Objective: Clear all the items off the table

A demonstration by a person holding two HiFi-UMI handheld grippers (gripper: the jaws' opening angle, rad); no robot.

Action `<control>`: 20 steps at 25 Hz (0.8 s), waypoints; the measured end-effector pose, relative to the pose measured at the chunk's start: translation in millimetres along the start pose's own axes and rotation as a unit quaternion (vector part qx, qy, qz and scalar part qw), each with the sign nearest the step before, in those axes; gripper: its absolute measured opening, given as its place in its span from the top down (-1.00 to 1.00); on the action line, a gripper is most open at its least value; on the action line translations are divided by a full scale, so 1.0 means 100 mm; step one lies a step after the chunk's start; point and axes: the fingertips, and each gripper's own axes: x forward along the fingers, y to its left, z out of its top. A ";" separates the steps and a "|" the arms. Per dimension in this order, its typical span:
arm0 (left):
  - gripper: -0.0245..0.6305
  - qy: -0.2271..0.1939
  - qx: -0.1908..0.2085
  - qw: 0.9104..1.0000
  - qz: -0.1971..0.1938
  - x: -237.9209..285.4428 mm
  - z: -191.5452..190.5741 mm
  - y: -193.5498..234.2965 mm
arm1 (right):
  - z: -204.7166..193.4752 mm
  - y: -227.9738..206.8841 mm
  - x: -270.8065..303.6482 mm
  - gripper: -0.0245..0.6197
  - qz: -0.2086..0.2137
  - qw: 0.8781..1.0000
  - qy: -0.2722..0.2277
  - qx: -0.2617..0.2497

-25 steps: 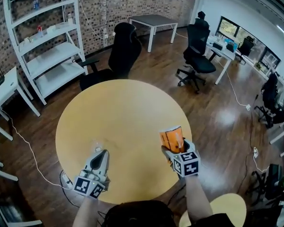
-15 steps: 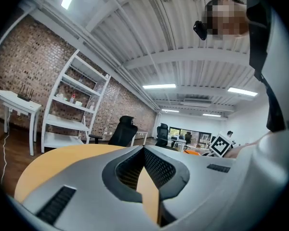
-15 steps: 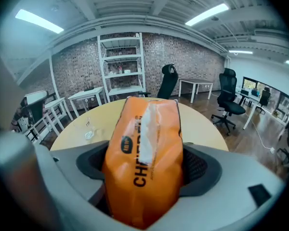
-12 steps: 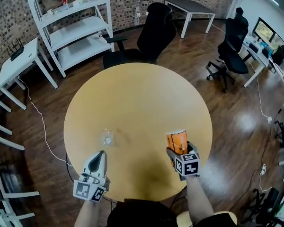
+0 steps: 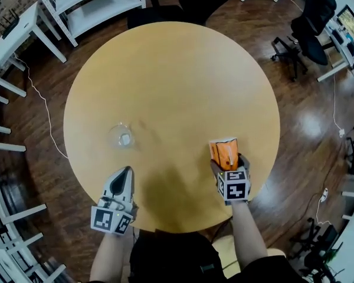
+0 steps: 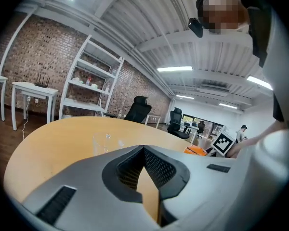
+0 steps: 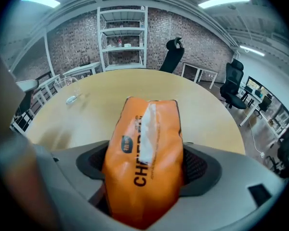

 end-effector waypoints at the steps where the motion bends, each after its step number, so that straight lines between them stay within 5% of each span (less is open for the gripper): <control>1: 0.93 0.002 -0.001 1.000 0.002 0.01 -0.02 0.02 | -0.02 0.00 0.02 -0.38 -0.002 1.000 0.003 0.000; 10: 0.93 0.025 -0.004 1.000 -0.006 0.09 -0.17 0.03 | -0.06 0.04 0.13 -0.47 0.014 1.000 0.025 0.000; 13: 0.93 0.029 0.004 1.000 0.006 0.09 -0.17 0.03 | -0.15 0.07 0.19 -0.82 0.032 0.999 0.040 -0.003; 20: 0.93 0.007 0.014 1.000 -0.023 -0.10 0.15 0.08 | 0.07 0.22 -0.08 -0.88 0.039 0.999 -0.005 0.007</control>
